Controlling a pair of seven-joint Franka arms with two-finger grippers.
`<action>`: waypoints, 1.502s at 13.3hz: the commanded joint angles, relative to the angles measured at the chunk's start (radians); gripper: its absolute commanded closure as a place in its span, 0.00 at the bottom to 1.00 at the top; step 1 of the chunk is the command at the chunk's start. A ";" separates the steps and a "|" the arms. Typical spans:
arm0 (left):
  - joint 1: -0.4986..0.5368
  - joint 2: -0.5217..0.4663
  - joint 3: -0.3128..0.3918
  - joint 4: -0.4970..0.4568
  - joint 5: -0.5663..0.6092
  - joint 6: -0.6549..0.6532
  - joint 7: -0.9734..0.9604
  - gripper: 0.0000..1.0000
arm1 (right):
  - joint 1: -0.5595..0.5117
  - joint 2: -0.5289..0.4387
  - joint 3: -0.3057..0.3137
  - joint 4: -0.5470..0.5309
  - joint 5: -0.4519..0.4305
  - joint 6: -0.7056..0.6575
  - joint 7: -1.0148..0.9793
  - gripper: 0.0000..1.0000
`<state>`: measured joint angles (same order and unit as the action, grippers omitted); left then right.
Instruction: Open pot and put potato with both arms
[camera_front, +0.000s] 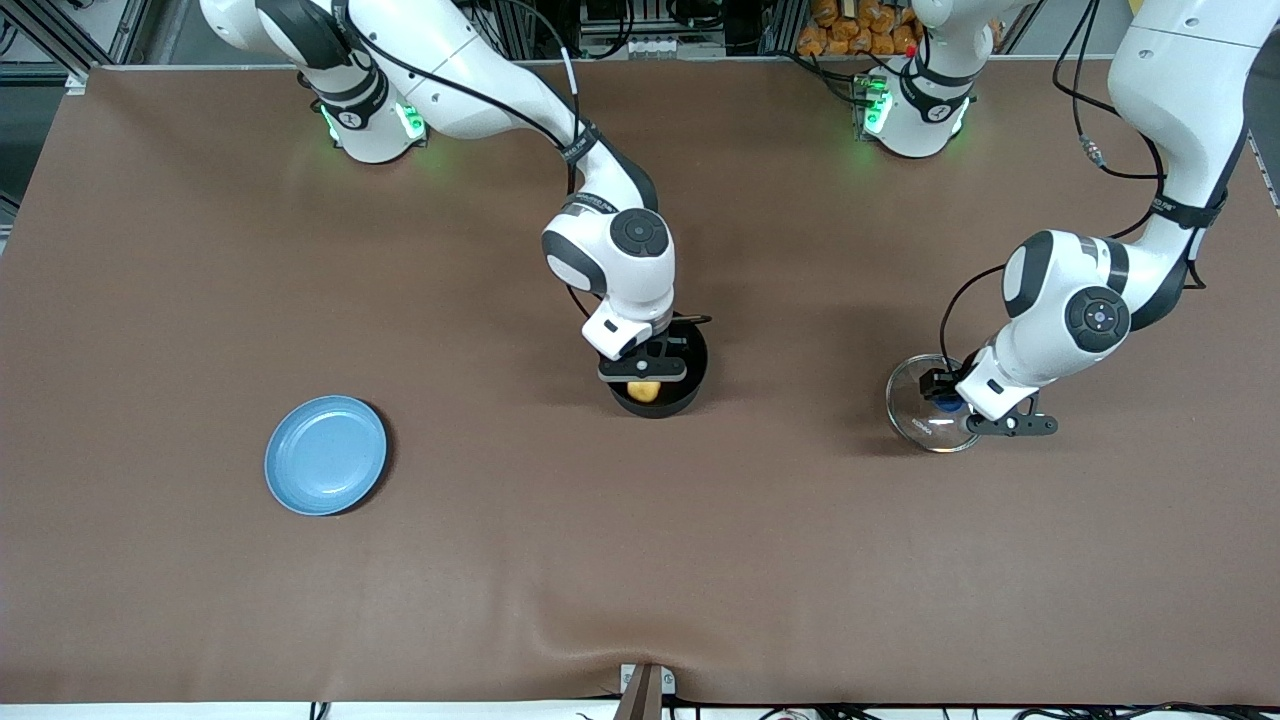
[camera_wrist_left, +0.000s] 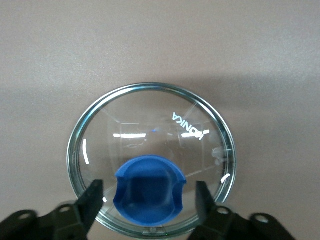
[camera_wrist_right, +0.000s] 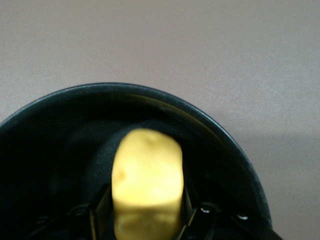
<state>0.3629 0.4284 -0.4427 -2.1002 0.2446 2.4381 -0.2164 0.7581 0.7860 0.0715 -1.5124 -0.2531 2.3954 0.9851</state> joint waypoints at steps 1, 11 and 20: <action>0.002 -0.029 -0.005 0.008 0.028 0.003 -0.040 0.00 | -0.006 0.010 0.002 0.021 -0.025 -0.002 0.027 0.25; 0.007 -0.181 -0.067 0.297 0.016 -0.345 -0.089 0.00 | -0.039 -0.126 0.013 0.055 0.012 -0.177 0.020 0.31; 0.005 -0.236 -0.106 0.531 -0.044 -0.588 -0.095 0.00 | -0.222 -0.529 0.007 0.070 0.149 -0.710 -0.241 0.36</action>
<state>0.3643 0.2280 -0.5435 -1.5883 0.2199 1.8908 -0.2989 0.6126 0.3414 0.0661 -1.4149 -0.1332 1.7726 0.8340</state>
